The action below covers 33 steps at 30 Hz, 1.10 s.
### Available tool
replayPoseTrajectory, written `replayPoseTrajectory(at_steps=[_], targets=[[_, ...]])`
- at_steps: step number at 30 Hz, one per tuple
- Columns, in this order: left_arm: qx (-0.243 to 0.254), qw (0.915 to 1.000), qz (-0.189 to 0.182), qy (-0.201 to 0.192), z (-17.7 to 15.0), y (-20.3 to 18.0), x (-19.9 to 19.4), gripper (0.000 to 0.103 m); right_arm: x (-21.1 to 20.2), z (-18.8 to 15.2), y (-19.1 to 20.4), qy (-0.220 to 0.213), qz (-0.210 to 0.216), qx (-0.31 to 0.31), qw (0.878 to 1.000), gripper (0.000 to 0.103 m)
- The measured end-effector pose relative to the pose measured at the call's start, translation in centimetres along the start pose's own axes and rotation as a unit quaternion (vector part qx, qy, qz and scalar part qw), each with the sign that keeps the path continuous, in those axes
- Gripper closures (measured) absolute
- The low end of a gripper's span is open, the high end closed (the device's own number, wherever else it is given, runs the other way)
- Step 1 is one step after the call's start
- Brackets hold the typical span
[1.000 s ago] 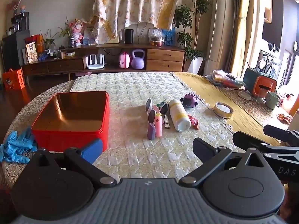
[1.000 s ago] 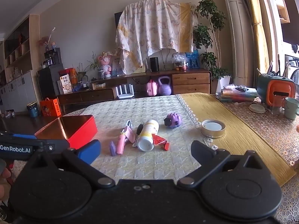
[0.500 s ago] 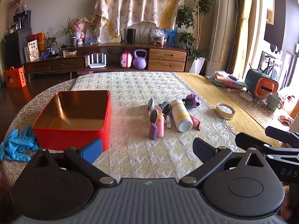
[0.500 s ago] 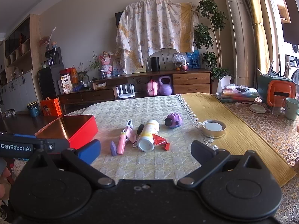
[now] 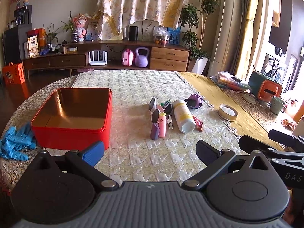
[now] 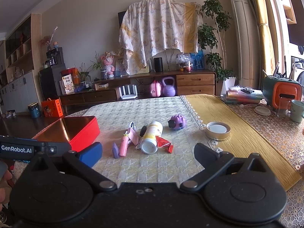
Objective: Organize rigid objects
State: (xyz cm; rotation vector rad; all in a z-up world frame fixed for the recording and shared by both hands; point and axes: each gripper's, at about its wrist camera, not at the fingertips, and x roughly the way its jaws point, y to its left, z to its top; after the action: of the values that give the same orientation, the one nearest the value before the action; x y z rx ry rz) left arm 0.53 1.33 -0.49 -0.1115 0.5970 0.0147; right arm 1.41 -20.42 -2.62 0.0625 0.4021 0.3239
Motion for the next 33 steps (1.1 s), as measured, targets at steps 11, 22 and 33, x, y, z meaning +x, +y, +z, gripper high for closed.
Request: replayPoseTrajectory(at_steps=[11, 22, 33], targets=[[-0.006, 1.0000, -0.001, 0.005, 0.0, 0.1, 0.4, 0.000, 0.1, 0.0, -0.3, 0.003, -0.005, -0.004, 1.000, 0.000], [0.009, 0.9998, 0.004, 0.015, 0.6, -0.3, 2.3, 0.000, 2.0, 0.7, -3.3, 0.013, -0.025, 0.003, 1.000, 0.000], [0.036, 0.9990, 0.000, 0.025, 1.7, -1.5, 7.1, 0.000, 5.4, 1.6, -7.7, 0.037, -0.059, 0.004, 0.998, 0.000]])
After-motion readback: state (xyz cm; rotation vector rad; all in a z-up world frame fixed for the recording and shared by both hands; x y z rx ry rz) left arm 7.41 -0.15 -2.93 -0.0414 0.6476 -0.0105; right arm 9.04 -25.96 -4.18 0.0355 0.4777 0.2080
